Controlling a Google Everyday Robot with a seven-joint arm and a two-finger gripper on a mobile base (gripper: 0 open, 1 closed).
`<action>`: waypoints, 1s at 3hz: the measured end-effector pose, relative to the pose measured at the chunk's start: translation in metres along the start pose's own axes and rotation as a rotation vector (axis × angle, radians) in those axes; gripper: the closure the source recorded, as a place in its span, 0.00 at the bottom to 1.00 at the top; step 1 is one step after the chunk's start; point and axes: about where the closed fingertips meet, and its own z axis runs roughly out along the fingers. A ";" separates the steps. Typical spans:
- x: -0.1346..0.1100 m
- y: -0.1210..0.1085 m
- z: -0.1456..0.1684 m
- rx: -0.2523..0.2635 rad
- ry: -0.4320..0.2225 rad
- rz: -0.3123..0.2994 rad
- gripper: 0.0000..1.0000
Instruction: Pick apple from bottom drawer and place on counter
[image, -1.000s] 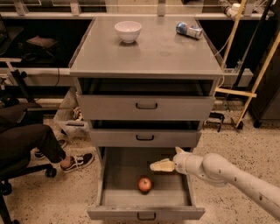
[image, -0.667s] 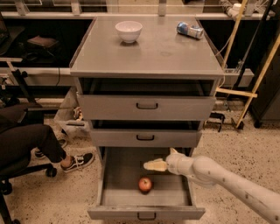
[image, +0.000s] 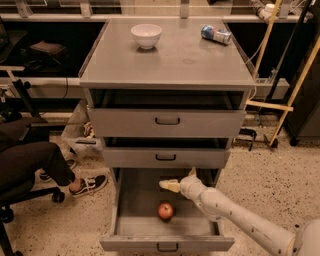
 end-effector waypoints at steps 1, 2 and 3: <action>0.003 -0.019 0.000 0.077 -0.009 0.002 0.00; 0.023 -0.027 0.009 0.040 -0.011 0.003 0.00; 0.081 -0.048 0.026 -0.017 0.039 0.035 0.00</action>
Offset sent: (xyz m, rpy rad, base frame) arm 0.0118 -0.0255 -0.0717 0.0933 0.0398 0.1568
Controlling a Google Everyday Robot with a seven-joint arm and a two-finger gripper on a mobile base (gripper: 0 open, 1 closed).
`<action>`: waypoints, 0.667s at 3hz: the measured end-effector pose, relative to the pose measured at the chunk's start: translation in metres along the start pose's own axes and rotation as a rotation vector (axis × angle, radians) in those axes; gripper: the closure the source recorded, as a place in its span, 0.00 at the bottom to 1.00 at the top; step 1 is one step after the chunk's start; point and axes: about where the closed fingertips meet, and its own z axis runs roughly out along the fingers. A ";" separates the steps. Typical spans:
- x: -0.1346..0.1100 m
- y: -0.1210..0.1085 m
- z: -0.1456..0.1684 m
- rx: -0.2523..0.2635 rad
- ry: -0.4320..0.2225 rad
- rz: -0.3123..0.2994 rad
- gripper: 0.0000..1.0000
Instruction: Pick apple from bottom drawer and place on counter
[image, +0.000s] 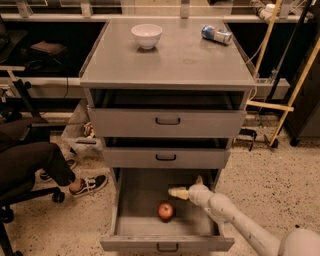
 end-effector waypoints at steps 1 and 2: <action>0.035 -0.021 0.004 -0.073 0.069 -0.016 0.00; 0.033 -0.016 0.001 -0.126 0.076 -0.018 0.00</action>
Offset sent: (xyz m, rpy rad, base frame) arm -0.0006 -0.0184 -0.0293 -0.0105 0.0516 0.0599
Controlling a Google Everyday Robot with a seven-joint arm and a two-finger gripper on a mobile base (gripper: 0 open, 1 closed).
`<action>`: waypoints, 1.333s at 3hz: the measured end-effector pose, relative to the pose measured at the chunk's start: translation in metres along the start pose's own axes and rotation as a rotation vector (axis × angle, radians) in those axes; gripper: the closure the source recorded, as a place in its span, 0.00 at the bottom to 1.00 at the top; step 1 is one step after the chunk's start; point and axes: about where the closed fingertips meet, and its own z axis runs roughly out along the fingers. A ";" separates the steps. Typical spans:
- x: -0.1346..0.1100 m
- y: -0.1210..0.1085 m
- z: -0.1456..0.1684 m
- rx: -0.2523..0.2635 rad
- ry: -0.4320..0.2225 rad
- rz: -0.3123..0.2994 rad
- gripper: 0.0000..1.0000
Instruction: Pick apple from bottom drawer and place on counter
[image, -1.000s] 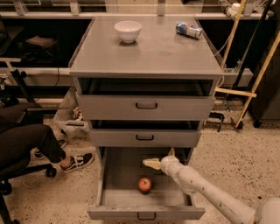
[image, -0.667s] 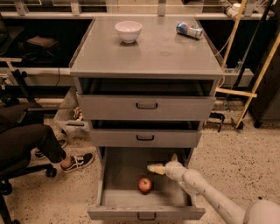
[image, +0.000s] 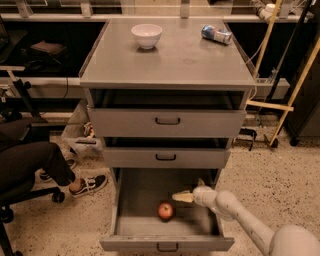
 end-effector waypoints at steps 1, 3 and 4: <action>0.000 0.001 0.000 -0.002 0.000 0.000 0.00; 0.008 0.000 0.002 -0.127 0.244 -0.037 0.00; 0.038 -0.016 -0.018 -0.121 0.360 -0.009 0.00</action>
Offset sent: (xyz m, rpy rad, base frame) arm -0.0070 -0.0467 -0.0343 -0.0355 0.2295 0.1236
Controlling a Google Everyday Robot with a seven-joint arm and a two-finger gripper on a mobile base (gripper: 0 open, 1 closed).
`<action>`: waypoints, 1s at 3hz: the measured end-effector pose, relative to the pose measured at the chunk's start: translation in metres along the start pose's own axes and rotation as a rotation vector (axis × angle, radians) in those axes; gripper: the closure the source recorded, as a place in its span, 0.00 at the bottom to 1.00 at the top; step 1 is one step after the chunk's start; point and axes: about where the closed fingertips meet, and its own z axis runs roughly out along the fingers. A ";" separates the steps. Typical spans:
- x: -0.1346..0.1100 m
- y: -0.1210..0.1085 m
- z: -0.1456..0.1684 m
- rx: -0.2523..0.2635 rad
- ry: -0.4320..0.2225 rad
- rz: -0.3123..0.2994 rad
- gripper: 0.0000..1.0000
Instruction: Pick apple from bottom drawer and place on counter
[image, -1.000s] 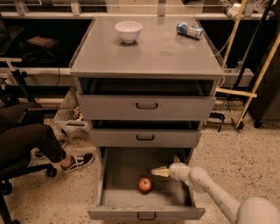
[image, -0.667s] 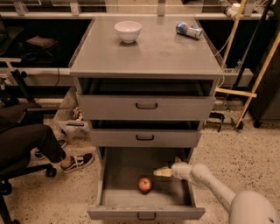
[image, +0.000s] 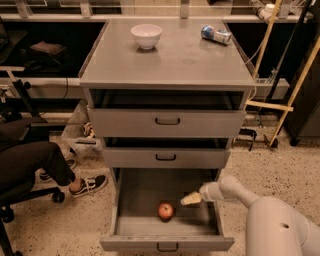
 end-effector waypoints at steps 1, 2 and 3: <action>0.001 -0.001 0.000 0.003 0.000 0.000 0.00; 0.018 0.013 0.016 -0.072 0.022 0.018 0.00; 0.027 0.046 0.043 -0.213 0.050 0.002 0.00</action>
Offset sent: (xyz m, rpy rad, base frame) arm -0.0449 0.0305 -0.0592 0.1349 0.1782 0.1166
